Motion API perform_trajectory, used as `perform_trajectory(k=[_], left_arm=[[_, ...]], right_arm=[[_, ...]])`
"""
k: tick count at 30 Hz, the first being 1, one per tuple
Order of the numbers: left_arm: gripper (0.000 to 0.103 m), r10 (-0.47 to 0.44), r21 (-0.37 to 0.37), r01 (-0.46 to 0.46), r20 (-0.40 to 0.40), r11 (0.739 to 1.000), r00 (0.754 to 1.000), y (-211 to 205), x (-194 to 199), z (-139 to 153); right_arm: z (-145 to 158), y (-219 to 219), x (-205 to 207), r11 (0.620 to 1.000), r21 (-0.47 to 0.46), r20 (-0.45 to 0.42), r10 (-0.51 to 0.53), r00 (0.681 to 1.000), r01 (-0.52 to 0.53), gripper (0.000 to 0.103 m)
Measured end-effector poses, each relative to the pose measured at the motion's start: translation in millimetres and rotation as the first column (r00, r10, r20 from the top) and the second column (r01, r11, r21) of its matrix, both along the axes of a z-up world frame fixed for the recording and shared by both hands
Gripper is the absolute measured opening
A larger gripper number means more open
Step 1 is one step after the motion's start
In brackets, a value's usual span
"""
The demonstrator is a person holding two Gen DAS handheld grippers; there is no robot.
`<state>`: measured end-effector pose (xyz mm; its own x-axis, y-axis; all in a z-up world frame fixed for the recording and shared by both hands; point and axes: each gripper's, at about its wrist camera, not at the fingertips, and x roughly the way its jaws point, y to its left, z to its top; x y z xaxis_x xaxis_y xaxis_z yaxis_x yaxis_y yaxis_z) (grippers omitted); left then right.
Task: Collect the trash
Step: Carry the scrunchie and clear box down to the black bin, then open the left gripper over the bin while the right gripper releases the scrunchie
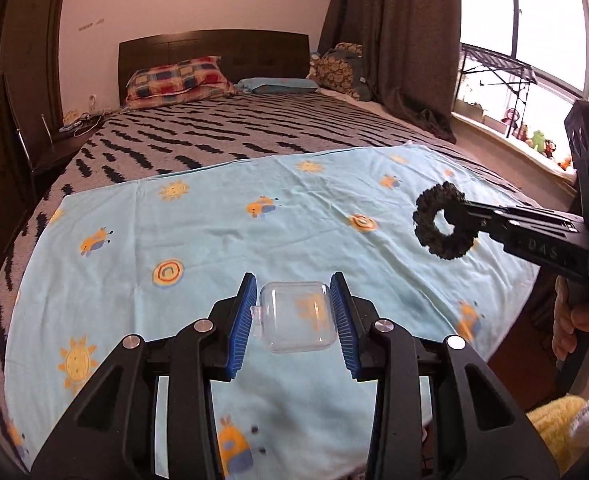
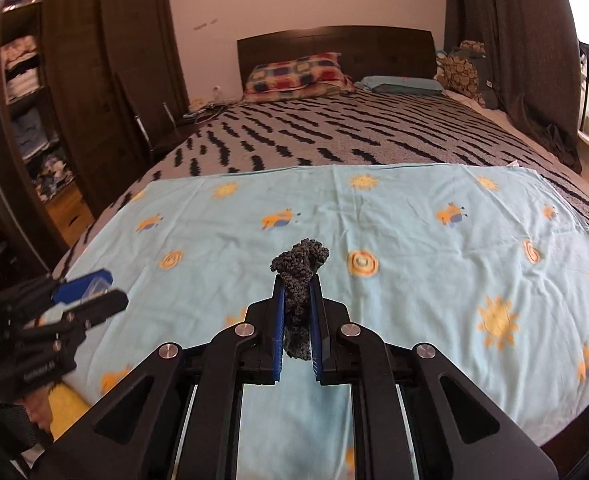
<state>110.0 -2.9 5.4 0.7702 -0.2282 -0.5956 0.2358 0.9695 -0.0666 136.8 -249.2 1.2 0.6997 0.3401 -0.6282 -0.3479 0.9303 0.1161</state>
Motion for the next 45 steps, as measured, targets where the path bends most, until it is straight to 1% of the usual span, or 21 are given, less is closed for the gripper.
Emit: perform_trajectory(k=[4,9,15,17,20,23,26,28,33,34,38,41,44,45], left_arm=[[0.036,-0.046,-0.017,0.046,0.001,0.999,0.999,-2.1,-40.6,-10.5],[0.036,-0.089,-0.019,0.089,-0.015,0.996,0.996,-8.1,-88.3,-37.8],[0.036,-0.119,-0.002,0.119,-0.036,0.993,0.992,-14.0,-126.2,-84.1],[0.036,-0.125,-0.006,0.125,-0.069,0.992,0.990,-15.9,-133.0,-103.8],[0.036,-0.127,-0.017,0.126,-0.132,0.992,0.983,-18.6,-135.0,-130.9],[0.036,-0.128,0.001,0.131,-0.193,0.991,0.973,-23.6,-133.7,-163.1],[0.036,-0.136,-0.014,0.137,-0.265,0.990,0.955,-28.1,-129.1,-190.8],[0.036,-0.129,-0.011,0.131,-0.297,0.991,0.946,-31.0,-125.2,-202.9],[0.036,-0.122,0.002,0.134,-0.395,0.991,0.911,-41.2,-109.1,-237.7],[0.036,-0.122,-0.001,0.134,-0.420,0.991,0.899,-42.6,-105.8,-246.2],[0.036,-0.125,-0.021,0.132,-0.495,0.991,0.860,-46.3,-97.7,-272.1],[0.036,-0.129,-0.035,0.129,-0.513,0.991,0.849,-47.8,-96.2,-281.0],[0.036,-0.132,-0.044,0.128,-0.510,0.991,0.850,-48.2,-98.7,-282.5],[0.037,-0.131,-0.044,0.127,-0.507,0.991,0.852,-49.0,-99.1,-282.3]], right_arm=[[-14.0,-15.7,-53.0,0.999,0.024,-0.012,0.036,0.999,-0.035,0.012],[-47.8,-34.9,-107.1,0.997,0.062,-0.057,0.057,0.997,-0.053,0.012],[-84.2,-40.0,-153.1,0.998,0.053,-0.075,0.038,0.996,-0.034,0.012],[-97.2,-37.2,-162.0,0.998,0.060,-0.111,0.036,0.993,-0.030,0.012],[-126.8,-30.0,-168.9,0.998,0.059,-0.207,0.037,0.978,-0.025,0.012],[-161.8,-26.3,-168.9,0.998,0.064,-0.306,0.023,0.952,-0.003,0.012],[-191.6,-22.1,-166.3,0.998,0.060,-0.367,0.009,0.930,0.014,0.012],[-207.8,-20.0,-163.3,0.998,0.058,-0.397,-0.005,0.918,0.030,0.012],[-238.9,-11.7,-153.0,0.996,0.045,-0.432,-0.044,0.901,0.071,0.012],[-243.3,-10.5,-152.0,0.996,0.052,-0.441,-0.045,0.897,0.075,0.012],[-249.1,-5.8,-152.0,0.997,0.042,-0.444,-0.040,0.895,0.065,0.012],[-249.6,-3.0,-150.5,0.998,0.043,-0.443,-0.031,0.896,0.055,0.012],[-254.4,1.8,-149.8,0.998,0.035,-0.447,-0.031,0.894,0.051,0.013],[-257.2,4.8,-148.4,0.998,0.033,-0.449,-0.032,0.893,0.052,0.015]])
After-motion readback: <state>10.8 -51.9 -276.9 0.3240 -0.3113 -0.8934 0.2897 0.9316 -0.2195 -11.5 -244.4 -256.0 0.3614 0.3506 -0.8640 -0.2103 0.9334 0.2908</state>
